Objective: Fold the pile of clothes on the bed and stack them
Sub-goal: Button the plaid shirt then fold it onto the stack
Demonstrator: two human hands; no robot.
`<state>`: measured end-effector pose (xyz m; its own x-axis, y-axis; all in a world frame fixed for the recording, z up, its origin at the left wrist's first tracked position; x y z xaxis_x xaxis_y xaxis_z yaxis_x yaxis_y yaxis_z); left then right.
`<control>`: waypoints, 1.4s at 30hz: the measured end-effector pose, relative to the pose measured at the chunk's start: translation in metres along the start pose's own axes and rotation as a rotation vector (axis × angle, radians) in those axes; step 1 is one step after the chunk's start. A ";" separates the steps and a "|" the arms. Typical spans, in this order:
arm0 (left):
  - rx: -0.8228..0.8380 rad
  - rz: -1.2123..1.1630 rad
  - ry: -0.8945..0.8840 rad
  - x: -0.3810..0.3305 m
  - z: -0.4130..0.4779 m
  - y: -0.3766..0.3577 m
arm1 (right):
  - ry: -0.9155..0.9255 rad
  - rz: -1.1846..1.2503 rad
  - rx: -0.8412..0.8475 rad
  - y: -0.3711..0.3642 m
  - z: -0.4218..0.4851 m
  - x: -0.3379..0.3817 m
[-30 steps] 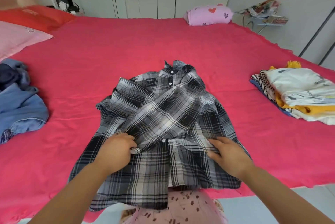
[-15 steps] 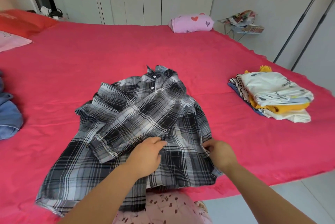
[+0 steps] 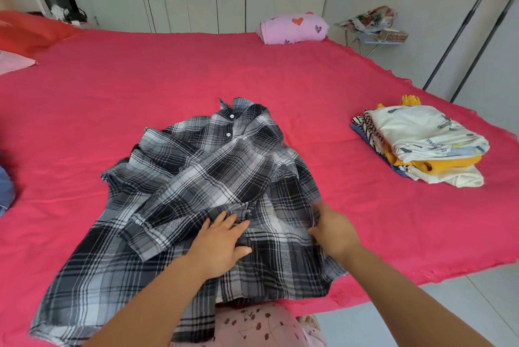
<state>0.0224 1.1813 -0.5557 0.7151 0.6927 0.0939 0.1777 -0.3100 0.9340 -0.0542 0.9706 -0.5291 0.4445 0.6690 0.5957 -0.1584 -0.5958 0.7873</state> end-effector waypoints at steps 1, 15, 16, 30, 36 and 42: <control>-0.004 0.001 0.001 0.000 0.000 0.000 | -0.020 0.010 -0.027 0.011 0.001 -0.004; -0.082 -0.013 -0.094 -0.015 -0.008 0.008 | -0.189 -0.204 -0.039 0.082 0.001 -0.040; -0.087 -0.014 -0.107 -0.016 -0.008 0.008 | -0.204 -0.209 -0.051 0.087 -0.001 -0.044; -0.456 -0.074 0.317 0.073 -0.055 0.016 | -0.243 0.047 -0.065 0.046 -0.021 -0.055; -0.257 -0.340 0.748 0.135 -0.099 -0.030 | -0.305 0.044 -0.028 0.036 -0.024 -0.076; -0.179 -0.286 0.642 0.125 -0.102 -0.041 | -0.209 -0.044 -0.081 0.038 -0.029 -0.066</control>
<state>0.0354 1.3470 -0.5473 0.1093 0.9935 -0.0302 0.1458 0.0140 0.9892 -0.1149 0.9171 -0.5342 0.6243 0.5822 0.5209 -0.2009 -0.5247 0.8272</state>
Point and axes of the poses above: each hand's wrist, its own z-axis towards the middle knuckle, its own y-axis out of the back of the hand, x = y × z, the point moved 5 cm from there along z, towards the middle knuckle, and after that the axes turned 14 degrees about z, right-handed, at the moved point
